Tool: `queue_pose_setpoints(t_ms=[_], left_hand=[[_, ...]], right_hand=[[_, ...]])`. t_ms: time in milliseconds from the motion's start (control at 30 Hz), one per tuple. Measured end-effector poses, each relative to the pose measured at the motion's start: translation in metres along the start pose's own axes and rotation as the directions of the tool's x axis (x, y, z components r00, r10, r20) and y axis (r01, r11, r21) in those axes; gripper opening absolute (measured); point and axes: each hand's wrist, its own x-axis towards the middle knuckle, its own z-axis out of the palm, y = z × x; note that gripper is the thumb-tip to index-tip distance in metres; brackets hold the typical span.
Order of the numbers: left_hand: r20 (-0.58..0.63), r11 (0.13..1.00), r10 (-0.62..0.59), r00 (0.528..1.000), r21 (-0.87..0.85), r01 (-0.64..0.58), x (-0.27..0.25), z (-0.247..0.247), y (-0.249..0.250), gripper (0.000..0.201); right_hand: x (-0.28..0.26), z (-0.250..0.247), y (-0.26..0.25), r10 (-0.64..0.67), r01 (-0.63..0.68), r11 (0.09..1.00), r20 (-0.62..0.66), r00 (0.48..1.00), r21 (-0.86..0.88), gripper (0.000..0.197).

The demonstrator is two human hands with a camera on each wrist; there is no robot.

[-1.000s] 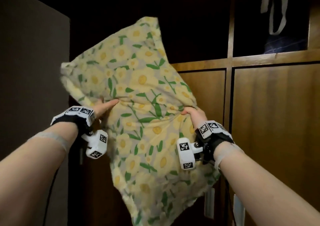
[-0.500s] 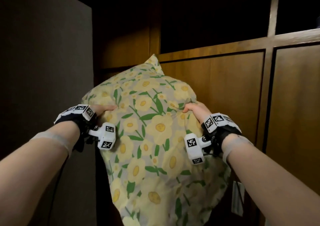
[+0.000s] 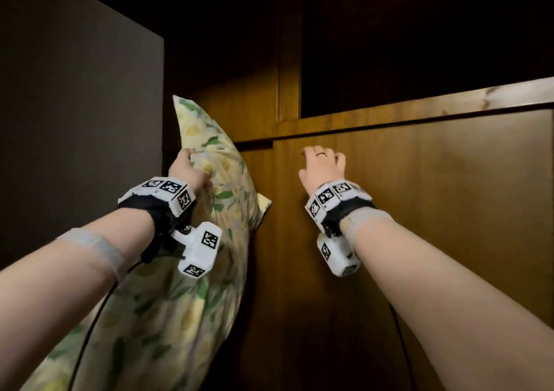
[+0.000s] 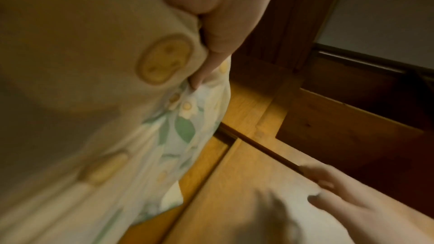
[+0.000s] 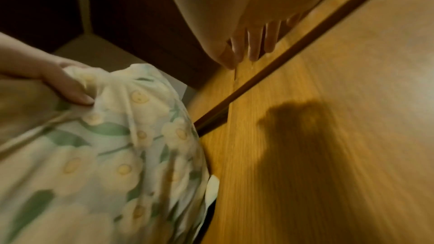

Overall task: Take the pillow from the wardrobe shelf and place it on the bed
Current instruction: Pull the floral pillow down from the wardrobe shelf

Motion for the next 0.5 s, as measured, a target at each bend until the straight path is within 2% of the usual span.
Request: queue_pose_setpoints(t_ms=[100, 233, 367, 500], left_hand=[[0.041, 0.998, 0.066, 0.997, -0.003, -0.065, 0.025, -0.006, -0.001, 0.055], [0.045, 0.998, 0.067, 0.997, -0.025, -0.066, 0.048, -0.005, -0.01, 0.055], [0.046, 0.994, 0.055, 0.997, -0.095, -0.051, 0.064, 0.0, -0.013, 0.059], [0.059, 0.992, 0.076, 0.995, -0.101, -0.069, 0.072, 0.01, -0.01, 0.065]], right_hand=[[0.045, 0.007, -0.015, -0.03, 0.028, 0.995, -0.01, 1.0, -0.101, 0.058], [0.088, 0.02, -0.022, -0.045, 0.05, 0.968, 0.027, 0.999, -0.248, 0.068], [0.116, 0.032, -0.027, -0.016, 0.039, 0.917, 0.059, 0.998, -0.396, 0.071], [0.129, 0.045, -0.035, -0.015, 0.051, 0.885, 0.08, 0.997, -0.462, 0.068]])
